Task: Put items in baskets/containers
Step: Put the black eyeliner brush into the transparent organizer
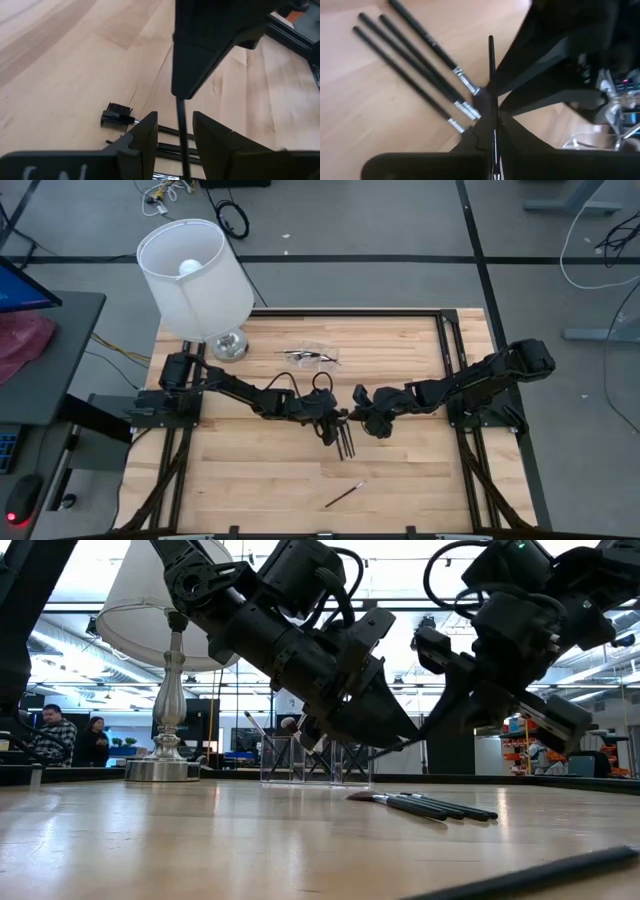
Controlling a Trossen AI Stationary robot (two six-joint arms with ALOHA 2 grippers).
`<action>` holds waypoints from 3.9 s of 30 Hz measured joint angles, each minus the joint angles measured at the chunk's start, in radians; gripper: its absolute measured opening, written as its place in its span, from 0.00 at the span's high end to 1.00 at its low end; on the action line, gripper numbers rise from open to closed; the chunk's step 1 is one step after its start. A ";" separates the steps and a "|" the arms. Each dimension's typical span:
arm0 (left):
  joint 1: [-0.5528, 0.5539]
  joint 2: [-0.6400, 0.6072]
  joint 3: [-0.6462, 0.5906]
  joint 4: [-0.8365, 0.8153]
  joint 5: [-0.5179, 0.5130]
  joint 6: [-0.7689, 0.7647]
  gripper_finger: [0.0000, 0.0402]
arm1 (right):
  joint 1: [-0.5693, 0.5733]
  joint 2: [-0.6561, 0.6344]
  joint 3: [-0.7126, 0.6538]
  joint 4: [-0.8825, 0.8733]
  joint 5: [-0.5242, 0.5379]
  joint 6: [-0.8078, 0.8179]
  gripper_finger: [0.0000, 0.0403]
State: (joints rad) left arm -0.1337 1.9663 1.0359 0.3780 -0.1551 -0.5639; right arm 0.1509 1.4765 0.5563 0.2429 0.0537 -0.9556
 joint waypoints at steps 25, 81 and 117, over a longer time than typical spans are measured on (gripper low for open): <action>0.001 -0.001 0.000 -0.020 -0.053 0.065 0.92 | 0.011 -0.001 0.001 0.063 0.185 0.008 0.78; 0.013 -0.257 -0.369 0.664 -0.208 0.617 0.96 | -0.278 -0.039 -0.066 0.767 -0.412 0.891 0.51; -0.026 -0.225 -0.217 0.499 -0.262 0.655 0.94 | -0.225 -0.074 -0.053 0.764 -0.410 0.922 0.74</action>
State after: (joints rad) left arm -0.1600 1.7412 0.8192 0.8767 -0.4175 0.0906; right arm -0.0738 1.4029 0.5035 1.0069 -0.3560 -0.0334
